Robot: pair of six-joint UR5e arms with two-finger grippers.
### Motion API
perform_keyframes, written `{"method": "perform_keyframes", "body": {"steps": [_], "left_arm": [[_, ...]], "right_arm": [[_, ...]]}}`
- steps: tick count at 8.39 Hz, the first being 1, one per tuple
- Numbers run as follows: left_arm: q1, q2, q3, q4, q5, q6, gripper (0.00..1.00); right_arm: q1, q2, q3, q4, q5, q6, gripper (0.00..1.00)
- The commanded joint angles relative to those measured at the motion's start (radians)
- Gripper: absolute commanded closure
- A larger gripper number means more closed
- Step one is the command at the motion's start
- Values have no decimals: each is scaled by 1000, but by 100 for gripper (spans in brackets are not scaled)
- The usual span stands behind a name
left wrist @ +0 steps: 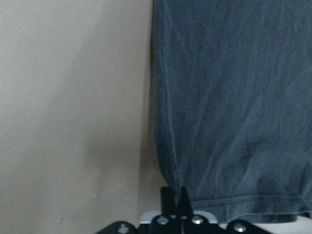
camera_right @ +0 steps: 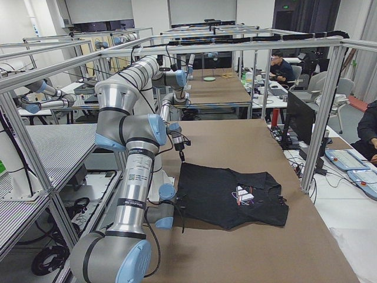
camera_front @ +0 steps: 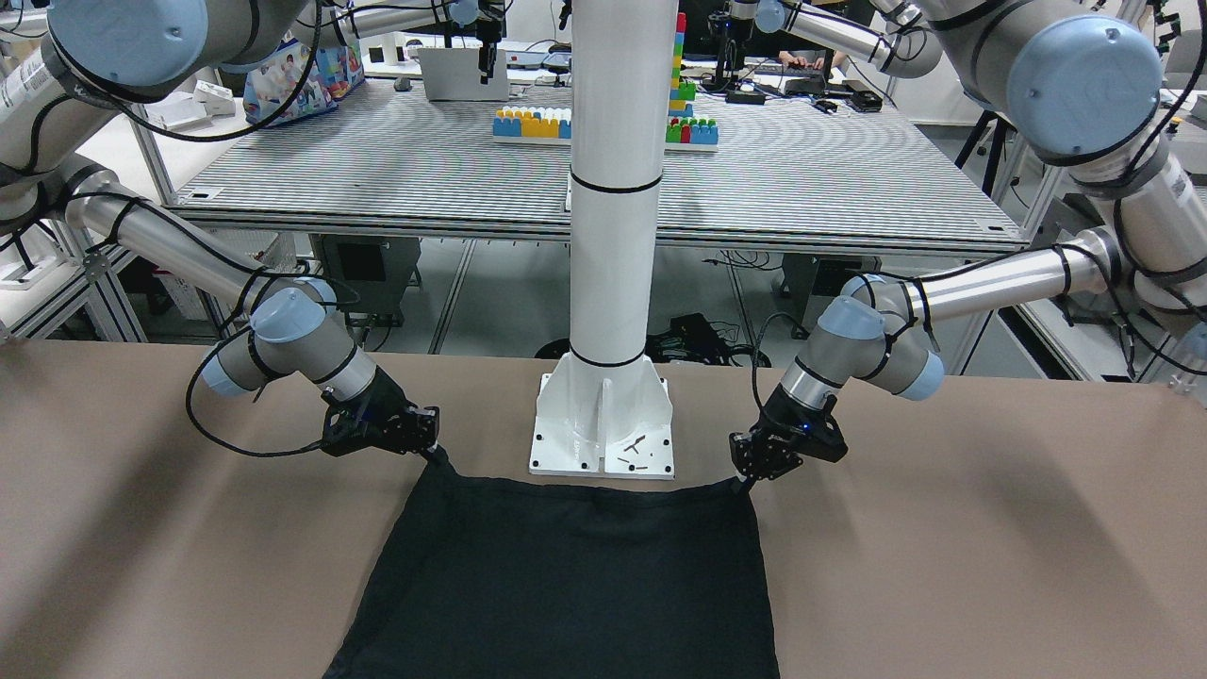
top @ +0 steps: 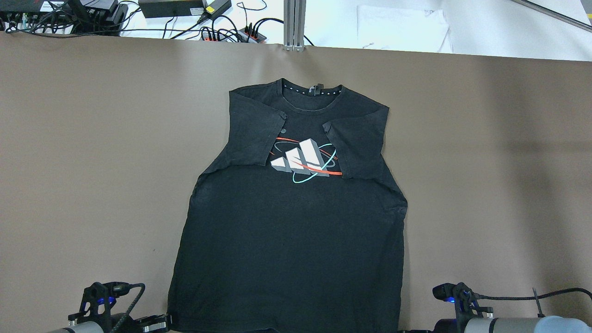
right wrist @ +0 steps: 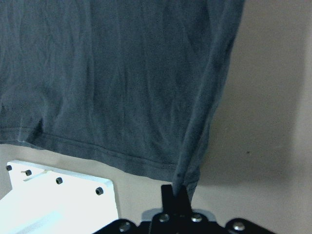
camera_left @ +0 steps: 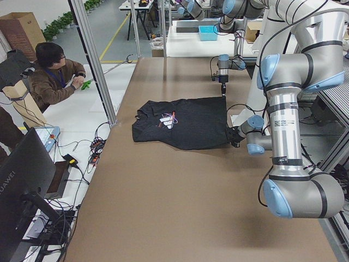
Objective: Fold clothes
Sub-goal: 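Grasp the hem corners with both grippers, then lift the hem with both grippers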
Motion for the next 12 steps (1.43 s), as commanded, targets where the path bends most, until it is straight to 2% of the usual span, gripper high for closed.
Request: {"method": "perform_keyframes", "body": {"steps": [1,2,3,4,5,6,7,9,11,12], "left_arm": [[-28,22,-114,-12,-90,24,100],[-25,25,-114,-62,-103,31,100],[-15,39,-116,-143,-125,31,100],[-20,95,-115,-288,-190,23,100],[-12,186,-111,-445,-208,14,100],[1,212,-110,-511,-218,11,100],[11,208,-107,-514,-214,-8,100],[-3,197,-107,-515,-202,-20,100],[-96,168,-92,-502,-211,-29,100],[-160,161,-47,-498,-232,-31,100]], "right_arm": [[4,-43,122,1,50,1,100],[4,-78,167,16,79,1,100],[11,-139,210,81,162,18,100],[27,-199,213,174,208,38,100],[28,-256,192,320,248,49,100],[28,-280,163,423,259,87,100],[27,-278,121,492,259,93,100],[33,-271,86,517,257,95,100],[129,-239,32,514,261,92,100],[178,-191,6,502,264,87,100]]}}
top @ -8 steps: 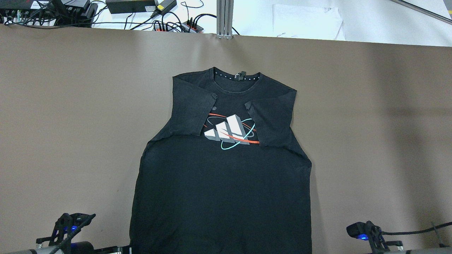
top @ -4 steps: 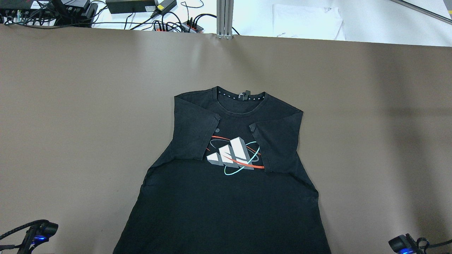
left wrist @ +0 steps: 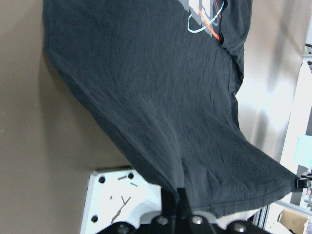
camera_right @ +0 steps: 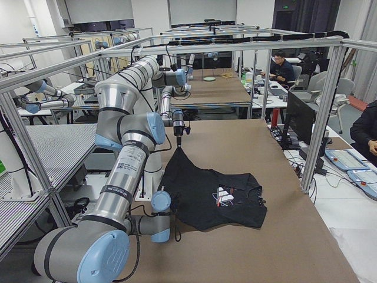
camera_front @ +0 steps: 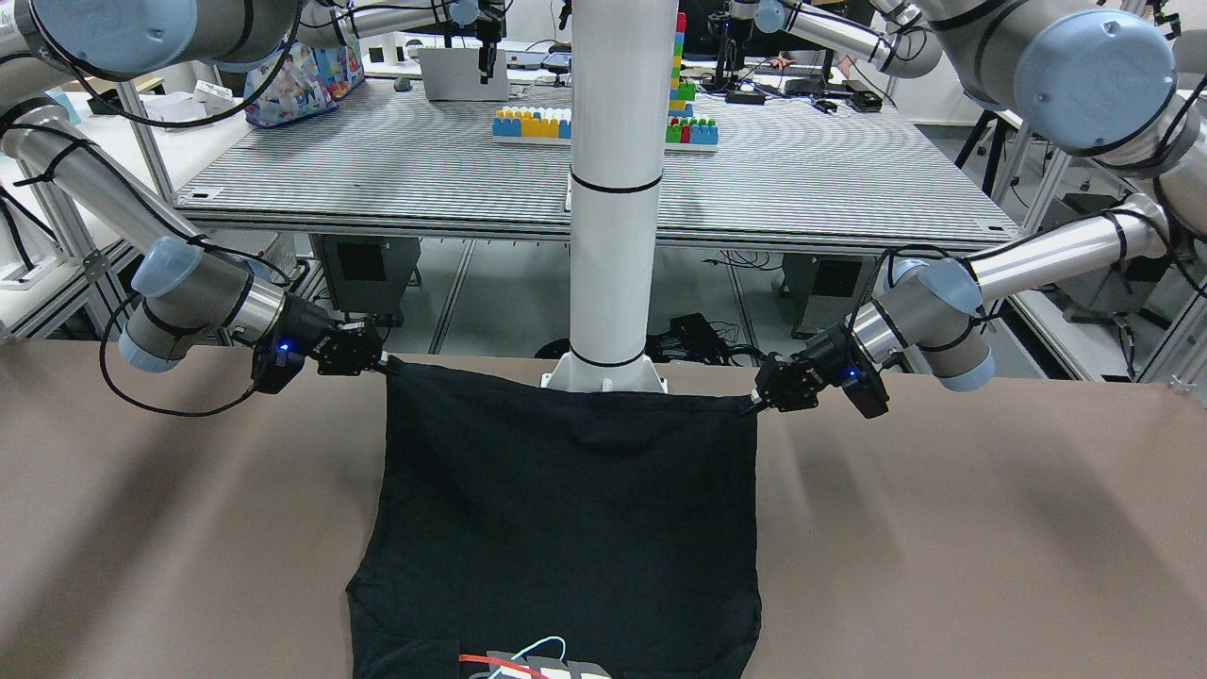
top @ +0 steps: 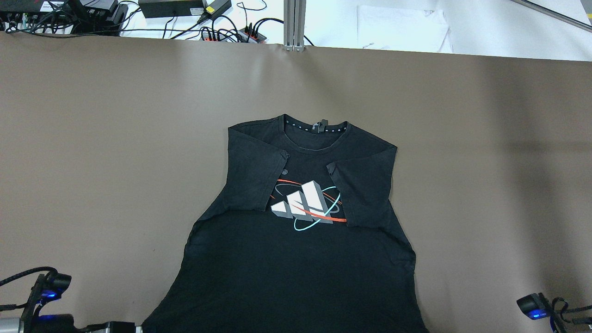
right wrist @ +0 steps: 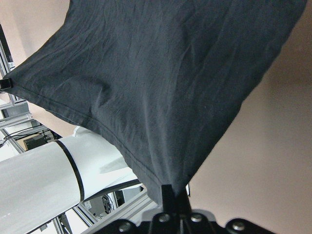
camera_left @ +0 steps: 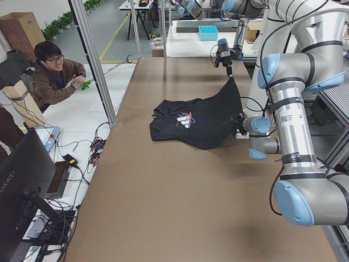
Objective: Fold clothes
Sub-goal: 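Lift the hem with both grippers, then carry the hem with both grippers away from the robot over the collar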
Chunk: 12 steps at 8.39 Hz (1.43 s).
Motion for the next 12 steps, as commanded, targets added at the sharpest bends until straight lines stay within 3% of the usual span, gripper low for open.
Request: {"method": "perform_keyframes", "body": {"steps": [1,5,8,12], "left_arm": [[-150,-57,76,11,-44,-5,100],[-312,-154,103,138,-103,-6,100],[-417,-237,173,182,-115,-6,100],[-516,-383,178,371,-174,-5,100]], "right_arm": [[130,88,-75,-18,18,-8,100],[355,130,-83,-50,101,-13,100],[450,254,-159,-122,108,-14,100],[625,395,-160,-312,190,-31,100]]}}
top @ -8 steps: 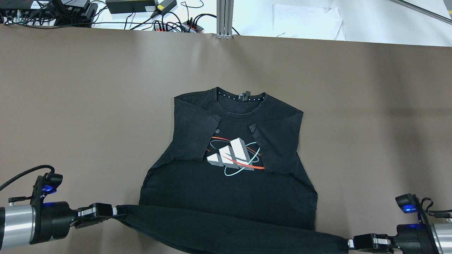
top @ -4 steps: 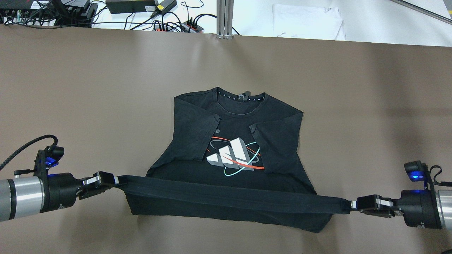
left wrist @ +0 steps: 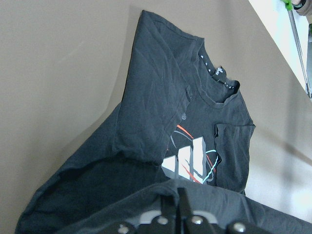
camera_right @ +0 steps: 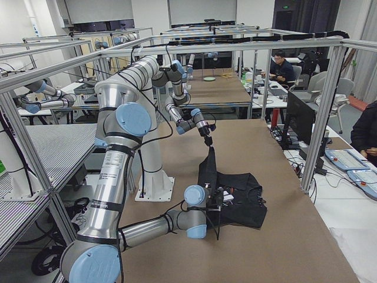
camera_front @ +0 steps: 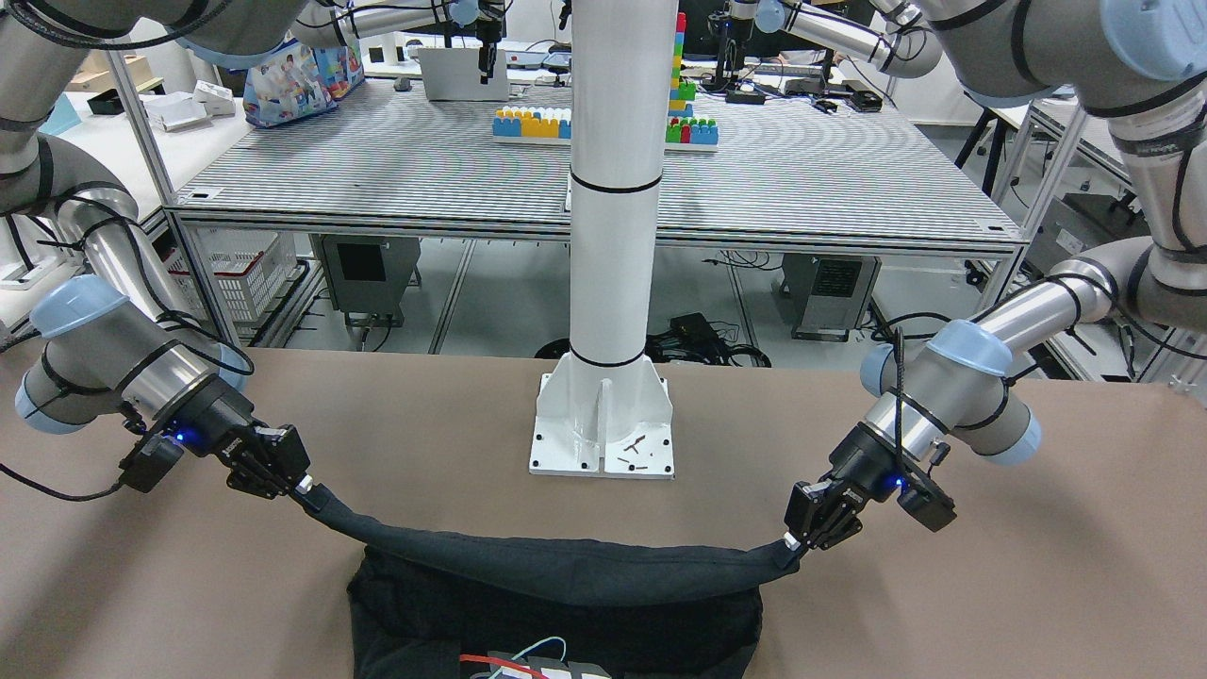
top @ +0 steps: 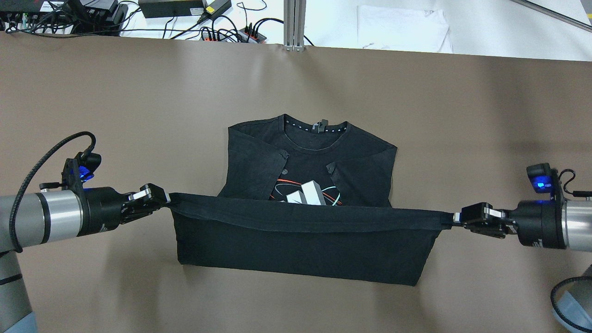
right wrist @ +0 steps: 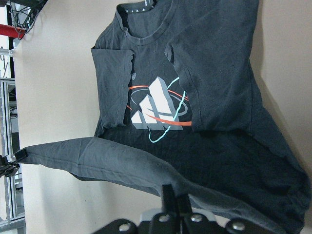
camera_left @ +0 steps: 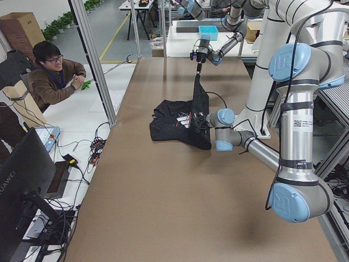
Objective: Fold clothes
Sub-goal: 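Carry the hem with both grippers away from the robot over the collar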
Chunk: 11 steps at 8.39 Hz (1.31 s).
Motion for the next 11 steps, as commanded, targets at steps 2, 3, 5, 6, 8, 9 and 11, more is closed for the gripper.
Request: {"method": "perform_keyframes", "body": {"steps": [2,3,5,6,8,9,11], "left_arm": [[-81,-103,12,138,-12,3,100],[-94,-123,32,156,-14,5,100],[-124,-179,121,156,-14,17,100],[-140,-222,176,156,-12,17,100],[-170,-320,283,156,-14,17,100],[-193,-339,300,156,-15,15,100],[-229,-356,346,156,-51,15,100]], "right_arm": [[98,135,-3,-247,36,-88,100],[98,150,-10,-297,27,-147,100],[98,184,-70,-328,18,-198,100],[97,240,-139,-329,18,-202,100],[100,336,-251,-328,-9,-202,100],[101,350,-271,-329,-48,-202,100],[130,362,-303,-331,-77,-240,100]]}}
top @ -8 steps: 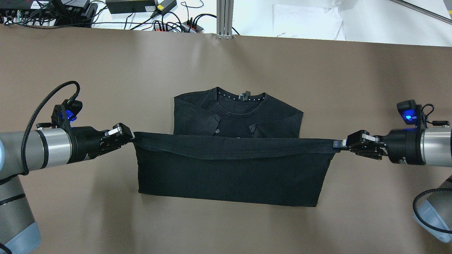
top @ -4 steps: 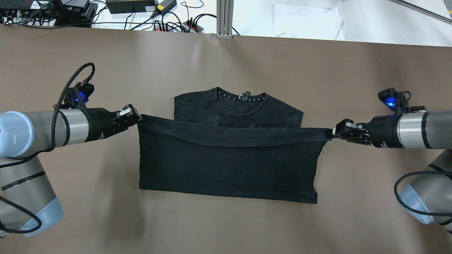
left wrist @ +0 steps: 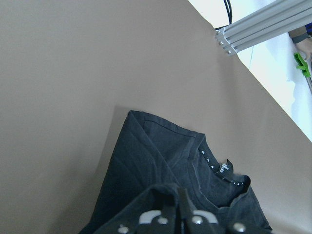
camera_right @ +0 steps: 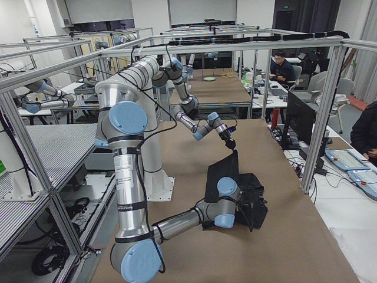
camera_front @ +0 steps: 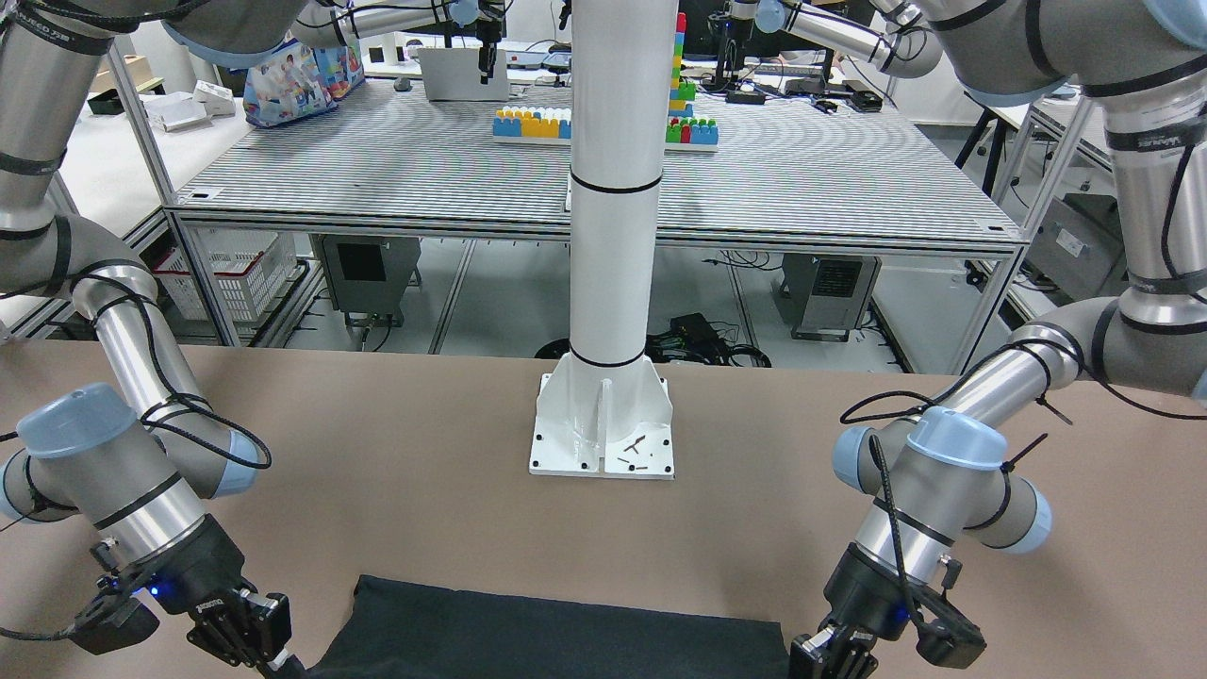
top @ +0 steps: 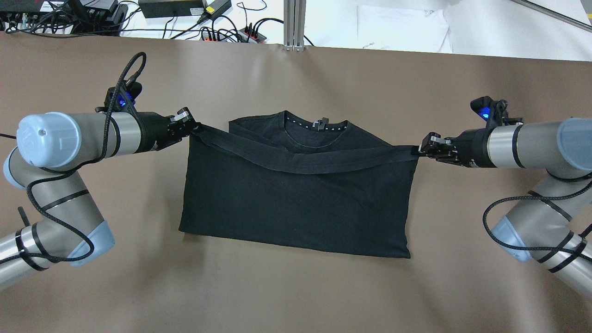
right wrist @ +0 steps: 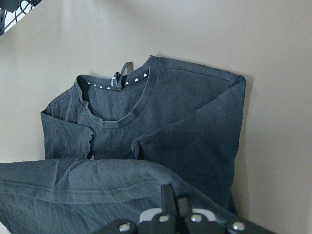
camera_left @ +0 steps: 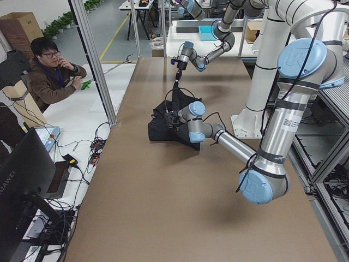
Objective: Fold clothes
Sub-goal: 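Carry the hem with both grippers away from the robot over the collar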
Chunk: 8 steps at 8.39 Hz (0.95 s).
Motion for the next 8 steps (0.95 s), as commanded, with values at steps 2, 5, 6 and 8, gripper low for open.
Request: {"method": "perform_keyframes", "body": {"steps": [2,5,6,8], "left_arm": [[-51,-96,153,0,-27,1,100],[-74,-150,263,-1,-28,27,100],[-85,-150,284,-1,-33,47,100],[-99,-151,296,-1,-45,66,100]], "right_arm": [[66,61,-103,-15,-29,-79,100],[68,95,-183,-15,-31,-84,100],[71,106,-213,-13,-32,-111,100],[72,117,-238,-13,-32,-127,100]]}}
